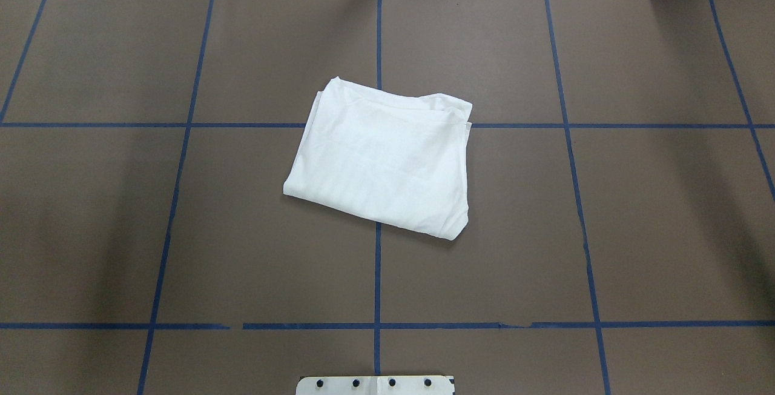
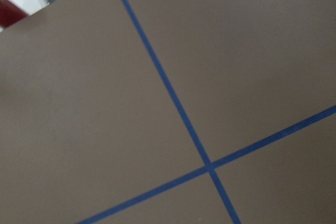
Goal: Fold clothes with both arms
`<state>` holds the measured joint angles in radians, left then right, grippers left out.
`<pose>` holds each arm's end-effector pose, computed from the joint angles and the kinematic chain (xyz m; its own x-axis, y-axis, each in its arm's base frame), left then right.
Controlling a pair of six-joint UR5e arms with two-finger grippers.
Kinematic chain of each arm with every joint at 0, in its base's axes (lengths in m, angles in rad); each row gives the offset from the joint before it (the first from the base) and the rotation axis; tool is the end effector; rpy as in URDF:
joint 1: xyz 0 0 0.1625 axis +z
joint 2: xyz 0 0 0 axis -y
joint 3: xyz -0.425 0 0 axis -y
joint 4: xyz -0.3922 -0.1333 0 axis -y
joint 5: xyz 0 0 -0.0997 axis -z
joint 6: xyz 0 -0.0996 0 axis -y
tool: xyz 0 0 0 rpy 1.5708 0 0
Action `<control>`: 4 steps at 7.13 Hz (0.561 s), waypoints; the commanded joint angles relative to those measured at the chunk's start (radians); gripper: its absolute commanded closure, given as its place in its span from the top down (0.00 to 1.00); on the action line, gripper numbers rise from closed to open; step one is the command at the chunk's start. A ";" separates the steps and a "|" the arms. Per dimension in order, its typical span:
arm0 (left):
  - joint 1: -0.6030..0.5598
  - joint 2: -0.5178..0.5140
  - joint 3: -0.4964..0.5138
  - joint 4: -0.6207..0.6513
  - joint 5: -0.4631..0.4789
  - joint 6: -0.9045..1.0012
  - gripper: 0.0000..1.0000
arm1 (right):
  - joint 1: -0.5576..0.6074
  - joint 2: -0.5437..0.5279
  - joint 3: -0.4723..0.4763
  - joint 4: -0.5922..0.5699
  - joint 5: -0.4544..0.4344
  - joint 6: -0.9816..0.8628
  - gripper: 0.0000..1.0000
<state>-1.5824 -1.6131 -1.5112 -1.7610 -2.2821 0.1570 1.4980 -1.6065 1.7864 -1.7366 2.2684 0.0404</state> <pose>-0.0743 -0.5205 0.6511 0.7512 0.2563 -0.6083 -0.1073 0.9567 0.2705 0.0348 -0.4753 0.5920 0.7660 -0.0244 0.6424 0.0418 0.9991 -0.0119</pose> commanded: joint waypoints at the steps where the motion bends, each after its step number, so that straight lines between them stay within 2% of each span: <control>1: -0.005 0.004 -0.061 0.217 -0.007 0.018 1.00 | 0.007 -0.065 0.031 0.002 0.016 -0.001 1.00; 4: -0.001 0.012 -0.159 0.242 -0.011 0.042 1.00 | 0.007 -0.093 0.057 0.002 0.011 -0.001 1.00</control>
<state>-1.5845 -1.6036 -1.6373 -1.5223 -2.2903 0.1961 1.5047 -1.6932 1.8374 -1.7350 2.2802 0.0387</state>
